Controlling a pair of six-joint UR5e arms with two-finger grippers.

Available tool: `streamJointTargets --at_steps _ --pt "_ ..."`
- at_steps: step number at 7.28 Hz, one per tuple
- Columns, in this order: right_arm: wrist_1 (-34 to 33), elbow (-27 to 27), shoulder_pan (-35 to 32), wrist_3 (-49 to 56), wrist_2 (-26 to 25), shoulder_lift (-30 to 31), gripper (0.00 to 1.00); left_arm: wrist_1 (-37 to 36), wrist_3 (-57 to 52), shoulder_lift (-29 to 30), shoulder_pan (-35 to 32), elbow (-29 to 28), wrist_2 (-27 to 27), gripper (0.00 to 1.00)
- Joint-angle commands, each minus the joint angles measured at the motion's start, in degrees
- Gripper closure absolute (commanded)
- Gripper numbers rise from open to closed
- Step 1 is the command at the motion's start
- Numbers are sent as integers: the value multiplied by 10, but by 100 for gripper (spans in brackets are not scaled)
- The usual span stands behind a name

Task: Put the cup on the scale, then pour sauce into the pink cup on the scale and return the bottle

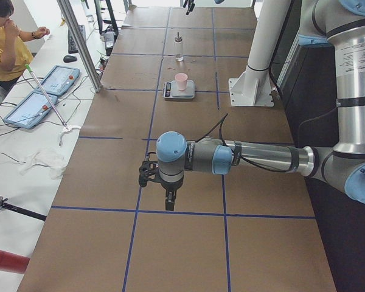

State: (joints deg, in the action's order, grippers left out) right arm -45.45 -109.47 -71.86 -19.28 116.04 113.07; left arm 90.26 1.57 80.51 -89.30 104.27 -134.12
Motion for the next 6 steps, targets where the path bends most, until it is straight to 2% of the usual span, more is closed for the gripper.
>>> streamJointTargets --at_steps 1,2,4,5,6 --pt "-153 0 -109 167 56 -39 0 0 -1 0 0 -1 0 0" --pt "-217 0 -128 173 71 -59 0 0 -1 0 0 -3 0 0" --pt "-230 32 -156 182 73 -64 0 0 -1 0 0 -4 0 0" --pt "-226 93 -161 176 66 -62 0 0 0 0 0 -4 0 0" --pt "-245 122 -197 175 107 -98 0 0 -1 0 0 -4 0 0"
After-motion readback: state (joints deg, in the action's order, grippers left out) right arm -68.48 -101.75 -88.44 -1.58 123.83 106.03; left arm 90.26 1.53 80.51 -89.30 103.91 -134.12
